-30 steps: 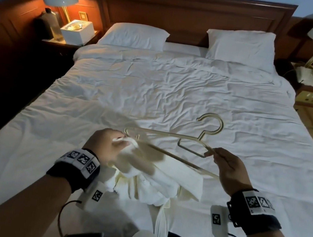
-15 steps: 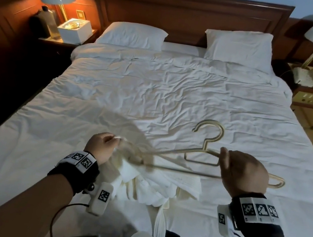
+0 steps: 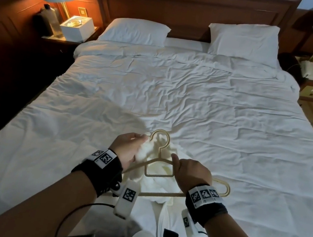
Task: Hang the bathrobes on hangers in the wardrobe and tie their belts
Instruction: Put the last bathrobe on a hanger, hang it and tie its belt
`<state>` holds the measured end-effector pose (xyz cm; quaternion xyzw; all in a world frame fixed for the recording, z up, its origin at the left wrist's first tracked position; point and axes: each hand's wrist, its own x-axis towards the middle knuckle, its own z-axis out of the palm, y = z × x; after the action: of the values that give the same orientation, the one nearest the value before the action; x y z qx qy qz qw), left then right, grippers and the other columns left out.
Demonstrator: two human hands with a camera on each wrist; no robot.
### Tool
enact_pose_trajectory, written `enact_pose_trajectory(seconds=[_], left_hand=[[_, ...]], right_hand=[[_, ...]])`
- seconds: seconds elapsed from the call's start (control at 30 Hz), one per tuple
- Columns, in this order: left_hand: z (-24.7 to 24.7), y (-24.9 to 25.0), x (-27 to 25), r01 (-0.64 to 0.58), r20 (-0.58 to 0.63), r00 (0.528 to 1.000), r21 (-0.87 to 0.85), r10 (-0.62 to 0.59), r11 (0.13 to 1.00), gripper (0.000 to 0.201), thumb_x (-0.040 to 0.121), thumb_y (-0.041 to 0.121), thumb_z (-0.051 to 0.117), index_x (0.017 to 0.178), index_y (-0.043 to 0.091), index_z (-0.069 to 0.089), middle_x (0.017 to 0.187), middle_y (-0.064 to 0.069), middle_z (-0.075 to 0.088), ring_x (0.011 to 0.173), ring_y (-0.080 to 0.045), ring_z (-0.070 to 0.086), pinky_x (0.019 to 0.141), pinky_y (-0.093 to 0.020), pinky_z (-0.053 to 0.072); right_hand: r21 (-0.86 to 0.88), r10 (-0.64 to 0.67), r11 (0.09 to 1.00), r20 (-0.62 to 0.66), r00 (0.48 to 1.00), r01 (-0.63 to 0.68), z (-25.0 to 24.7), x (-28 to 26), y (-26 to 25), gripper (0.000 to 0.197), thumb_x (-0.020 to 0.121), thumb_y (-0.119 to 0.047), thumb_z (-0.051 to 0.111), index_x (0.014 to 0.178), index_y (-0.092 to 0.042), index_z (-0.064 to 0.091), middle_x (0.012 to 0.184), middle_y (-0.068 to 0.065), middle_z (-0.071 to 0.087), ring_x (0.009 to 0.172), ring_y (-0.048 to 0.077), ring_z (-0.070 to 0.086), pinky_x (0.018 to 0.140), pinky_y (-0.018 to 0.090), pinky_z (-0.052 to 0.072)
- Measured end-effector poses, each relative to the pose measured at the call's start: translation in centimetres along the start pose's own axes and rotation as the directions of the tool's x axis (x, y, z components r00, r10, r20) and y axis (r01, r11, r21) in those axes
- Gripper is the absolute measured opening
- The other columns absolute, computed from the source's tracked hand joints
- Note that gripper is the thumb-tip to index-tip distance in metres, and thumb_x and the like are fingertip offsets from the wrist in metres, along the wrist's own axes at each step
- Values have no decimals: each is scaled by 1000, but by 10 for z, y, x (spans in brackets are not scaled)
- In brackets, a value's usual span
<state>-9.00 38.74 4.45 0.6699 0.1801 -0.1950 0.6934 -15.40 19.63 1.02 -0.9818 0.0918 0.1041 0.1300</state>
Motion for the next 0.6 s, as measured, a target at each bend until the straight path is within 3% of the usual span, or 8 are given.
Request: enact_pose_trajectory(seconds=[0.07, 0.17, 0.3, 0.47, 0.6], left_hand=[[5, -2, -5, 17, 14, 1000, -80, -16, 997, 21, 86, 19, 68, 93, -1, 68, 85, -18, 69, 76, -28, 65, 79, -41, 53], [7, -4, -6, 28, 27, 999, -120, -25, 992, 18, 94, 9, 51, 93, -3, 64, 94, -22, 67, 88, -31, 64, 92, -44, 49], [6, -12, -4, -7, 13, 1000, -88, 8, 996, 14, 93, 1, 52, 95, 3, 66, 96, -23, 68, 86, -32, 66, 83, -42, 53], [8, -14, -3, -23, 11, 1000, 3, 23, 1000, 13, 85, 5, 66, 84, 13, 57, 86, -16, 67, 74, -27, 64, 73, -41, 52], [4, -15, 4, -63, 15, 998, 172, 62, 983, 44, 60, 23, 85, 93, 17, 56, 99, -14, 71, 90, -28, 70, 88, -45, 55]], right_hand=[[33, 3, 999, 4, 1000, -4, 4, -1, -2, 63, 96, -62, 11, 71, -27, 56, 71, -7, 53, 71, 19, 52, 65, 31, 40], [80, -4, 997, -5, 1000, 4, 11, -3, -1, 65, 95, -64, 10, 70, -27, 56, 71, -7, 55, 72, 19, 54, 65, 32, 41], [145, -19, 989, -2, 1000, 19, 20, -8, 0, 65, 94, -66, 11, 61, -27, 52, 66, -8, 54, 73, 18, 58, 65, 32, 44], [135, -73, 989, 41, 997, 67, 22, -14, -3, 67, 93, -67, 10, 64, -27, 56, 69, -7, 58, 71, 16, 58, 65, 32, 47], [67, -143, 988, 68, 987, 139, 22, -17, -6, 70, 95, -66, 11, 75, -23, 64, 77, -6, 62, 71, 17, 58, 66, 30, 48]])
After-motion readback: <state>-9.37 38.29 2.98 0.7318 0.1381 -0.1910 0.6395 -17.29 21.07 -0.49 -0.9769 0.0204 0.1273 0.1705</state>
